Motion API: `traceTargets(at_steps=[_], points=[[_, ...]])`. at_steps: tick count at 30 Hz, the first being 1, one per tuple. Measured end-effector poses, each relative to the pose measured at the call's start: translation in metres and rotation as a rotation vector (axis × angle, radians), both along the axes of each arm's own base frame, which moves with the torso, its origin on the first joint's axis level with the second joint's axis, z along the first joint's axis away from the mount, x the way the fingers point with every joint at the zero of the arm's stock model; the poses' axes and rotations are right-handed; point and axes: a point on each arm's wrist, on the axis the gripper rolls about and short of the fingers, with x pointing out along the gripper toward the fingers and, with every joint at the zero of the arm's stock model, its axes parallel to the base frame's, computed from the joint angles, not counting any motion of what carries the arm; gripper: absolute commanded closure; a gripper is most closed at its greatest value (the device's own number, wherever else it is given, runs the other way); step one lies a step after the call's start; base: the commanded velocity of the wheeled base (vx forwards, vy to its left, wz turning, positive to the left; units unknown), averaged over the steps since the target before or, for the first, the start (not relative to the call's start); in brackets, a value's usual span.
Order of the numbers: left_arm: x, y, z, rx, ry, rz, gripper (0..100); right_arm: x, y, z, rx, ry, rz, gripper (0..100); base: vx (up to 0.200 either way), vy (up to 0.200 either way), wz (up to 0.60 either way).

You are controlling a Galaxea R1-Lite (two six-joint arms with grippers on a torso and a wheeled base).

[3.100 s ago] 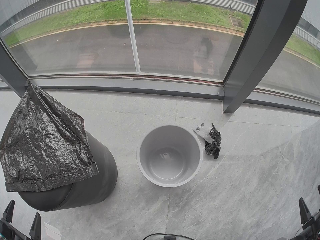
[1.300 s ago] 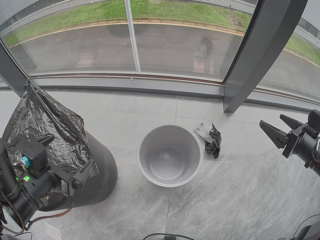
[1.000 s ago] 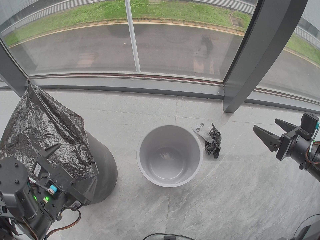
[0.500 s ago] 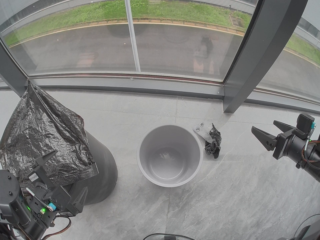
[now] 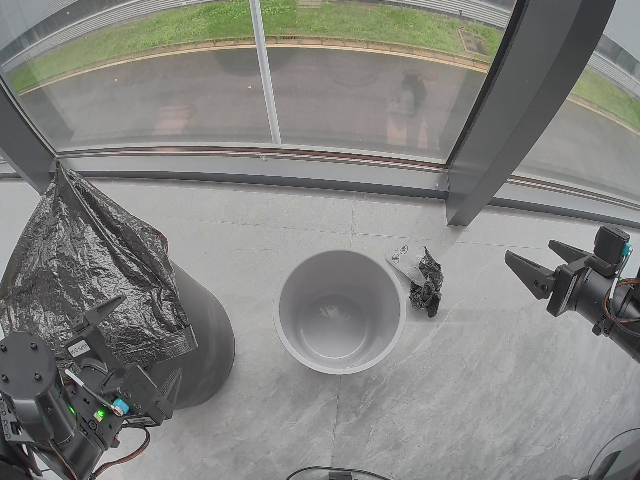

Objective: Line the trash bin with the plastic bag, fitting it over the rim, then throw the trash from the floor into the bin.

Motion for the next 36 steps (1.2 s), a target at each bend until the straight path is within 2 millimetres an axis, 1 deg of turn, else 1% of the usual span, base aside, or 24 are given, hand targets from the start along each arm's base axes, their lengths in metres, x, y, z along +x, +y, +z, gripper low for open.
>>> traceTargets(at_steps=[6, 13, 27, 36], points=[[0.005, -0.003, 0.000, 0.018, -0.004, 0.011, 0, 0.000, 0.000, 0.000, 0.002, 0.001, -0.001, 0, 0.000, 0.000, 0.00], [0.017, -0.011, 0.007, 0.006, -0.018, 0.033, 0, -0.001, 0.000, 0.000, 0.003, -0.001, 0.002, 0, 0.000, 0.000, 0.00], [0.022, -0.010, 0.003, 0.026, 0.000, 0.057, 0, -0.002, -0.001, 0.001, 0.005, -0.007, 0.004, 0, 0.000, 0.000, 0.00], [0.034, -0.014, 0.003, 0.013, -0.012, 0.087, 0, -0.002, -0.001, 0.001, 0.006, -0.007, 0.004, 0, 0.000, 0.000, 0.00]])
